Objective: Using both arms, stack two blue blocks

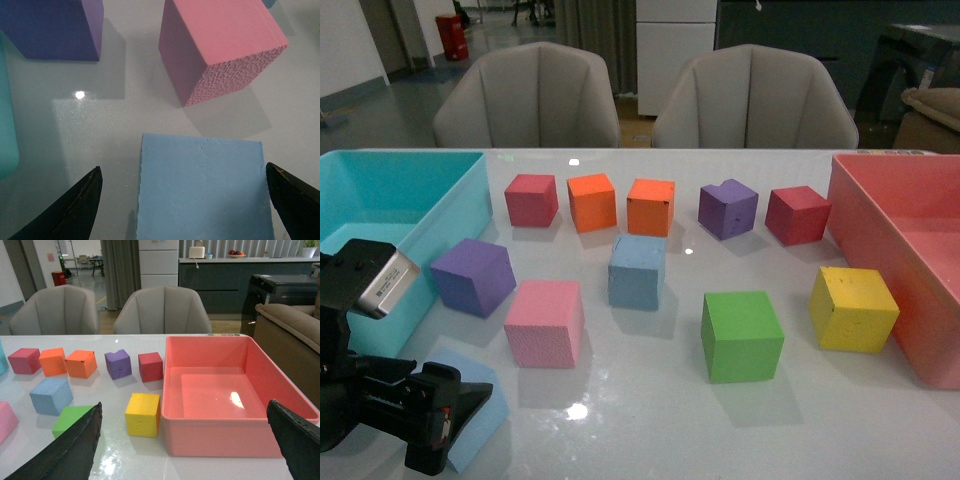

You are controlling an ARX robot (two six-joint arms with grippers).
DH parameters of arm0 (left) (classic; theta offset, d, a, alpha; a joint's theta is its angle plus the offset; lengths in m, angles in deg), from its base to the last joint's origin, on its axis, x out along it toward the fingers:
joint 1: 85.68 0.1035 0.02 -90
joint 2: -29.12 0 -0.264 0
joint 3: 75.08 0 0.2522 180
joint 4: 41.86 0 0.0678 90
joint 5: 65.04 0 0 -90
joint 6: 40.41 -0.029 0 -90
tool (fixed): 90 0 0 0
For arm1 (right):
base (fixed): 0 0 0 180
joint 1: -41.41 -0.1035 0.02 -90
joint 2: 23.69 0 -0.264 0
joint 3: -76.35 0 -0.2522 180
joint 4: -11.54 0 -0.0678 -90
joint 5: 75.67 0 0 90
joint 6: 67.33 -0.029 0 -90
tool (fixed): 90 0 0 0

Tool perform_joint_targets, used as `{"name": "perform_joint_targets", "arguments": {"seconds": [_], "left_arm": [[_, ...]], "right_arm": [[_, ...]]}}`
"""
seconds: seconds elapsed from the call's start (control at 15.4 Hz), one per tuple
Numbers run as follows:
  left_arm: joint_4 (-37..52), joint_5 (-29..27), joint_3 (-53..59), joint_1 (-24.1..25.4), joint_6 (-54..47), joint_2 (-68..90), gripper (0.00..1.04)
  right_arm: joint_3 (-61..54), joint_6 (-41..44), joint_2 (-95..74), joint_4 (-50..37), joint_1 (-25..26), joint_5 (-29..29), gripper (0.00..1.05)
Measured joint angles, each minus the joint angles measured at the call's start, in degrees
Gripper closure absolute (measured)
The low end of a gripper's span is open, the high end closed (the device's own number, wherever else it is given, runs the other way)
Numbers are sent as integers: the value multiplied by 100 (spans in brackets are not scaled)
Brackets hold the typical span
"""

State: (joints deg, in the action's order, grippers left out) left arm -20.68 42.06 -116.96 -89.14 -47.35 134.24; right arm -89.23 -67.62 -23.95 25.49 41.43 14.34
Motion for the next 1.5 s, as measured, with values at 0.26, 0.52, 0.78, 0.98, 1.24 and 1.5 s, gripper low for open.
{"name": "perform_joint_targets", "arguments": {"seconds": [0.26, 0.52, 0.78, 0.98, 1.24, 1.5], "left_arm": [[378, -111, 96, -146, 4, 466, 7], [409, -243, 103, -199, -2, 560, 38], [-280, -282, 125, -240, -63, -223, 54], [-1023, -494, -511, -761, 107, -986, 55], [-1928, -1123, -2518, -1773, 511, -173, 55], [-2496, -1497, -3974, -1974, 872, 868, 56]], "right_arm": [[0, 0, 0, 0, 0, 2, 6], [0, 0, 0, 0, 0, 2, 6], [0, 0, 0, 0, 0, 2, 6], [0, 0, 0, 0, 0, 0, 6], [0, 0, 0, 0, 0, 2, 6], [0, 0, 0, 0, 0, 0, 6]]}}
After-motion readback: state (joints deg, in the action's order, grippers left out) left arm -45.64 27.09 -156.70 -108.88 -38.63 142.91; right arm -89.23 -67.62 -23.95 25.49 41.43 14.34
